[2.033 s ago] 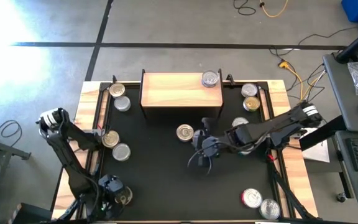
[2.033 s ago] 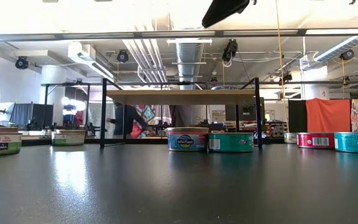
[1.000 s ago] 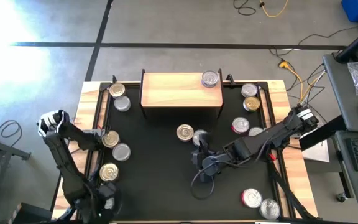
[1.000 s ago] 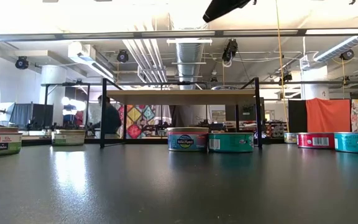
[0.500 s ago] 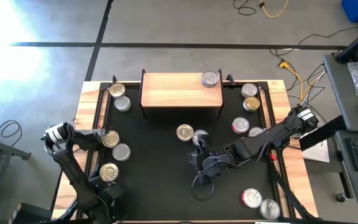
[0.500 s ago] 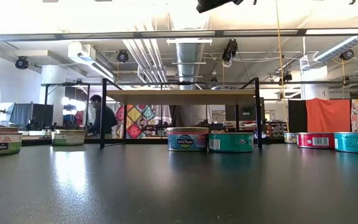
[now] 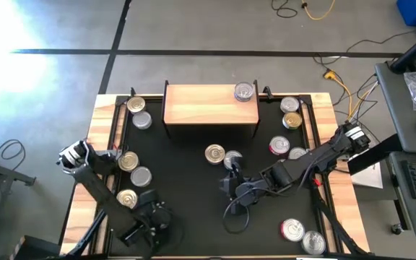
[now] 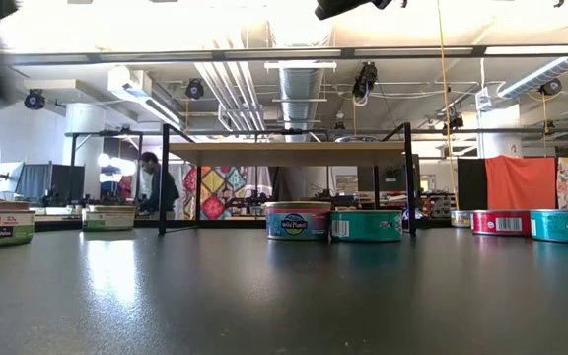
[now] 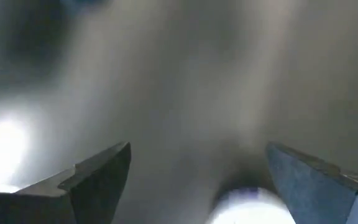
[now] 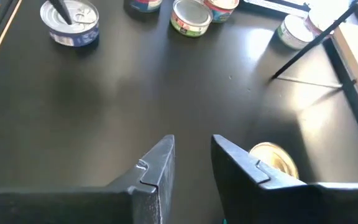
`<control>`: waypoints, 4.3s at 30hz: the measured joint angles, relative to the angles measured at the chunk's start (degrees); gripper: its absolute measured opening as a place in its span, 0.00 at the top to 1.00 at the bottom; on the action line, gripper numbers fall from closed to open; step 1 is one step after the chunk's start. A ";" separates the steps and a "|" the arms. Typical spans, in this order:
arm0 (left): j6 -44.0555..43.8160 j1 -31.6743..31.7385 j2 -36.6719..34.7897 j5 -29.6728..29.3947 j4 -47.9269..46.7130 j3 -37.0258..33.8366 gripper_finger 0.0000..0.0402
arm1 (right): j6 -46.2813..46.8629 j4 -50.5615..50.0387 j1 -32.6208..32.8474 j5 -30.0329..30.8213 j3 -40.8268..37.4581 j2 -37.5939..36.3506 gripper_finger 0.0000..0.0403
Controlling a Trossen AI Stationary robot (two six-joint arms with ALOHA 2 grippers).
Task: Stack canned seafood by type on shelf
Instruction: Stack the blue tuna can on top of the other blue tuna can on the shelf
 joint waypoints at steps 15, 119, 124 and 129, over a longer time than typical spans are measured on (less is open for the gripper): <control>-16.69 -8.79 -0.04 27.17 -5.82 2.74 0.11 | 1.67 -2.34 1.62 0.04 0.45 0.00 0.81; 14.41 3.94 19.50 -3.35 9.36 11.77 0.11 | 0.23 2.03 3.85 0.48 -3.04 0.00 0.64; 25.77 8.73 19.54 -6.04 13.10 15.15 0.11 | 0.75 2.00 3.87 0.06 -3.04 0.00 0.66; 29.76 9.74 19.19 -5.92 7.92 18.90 0.11 | 1.67 1.70 4.40 -0.83 -3.18 0.00 0.67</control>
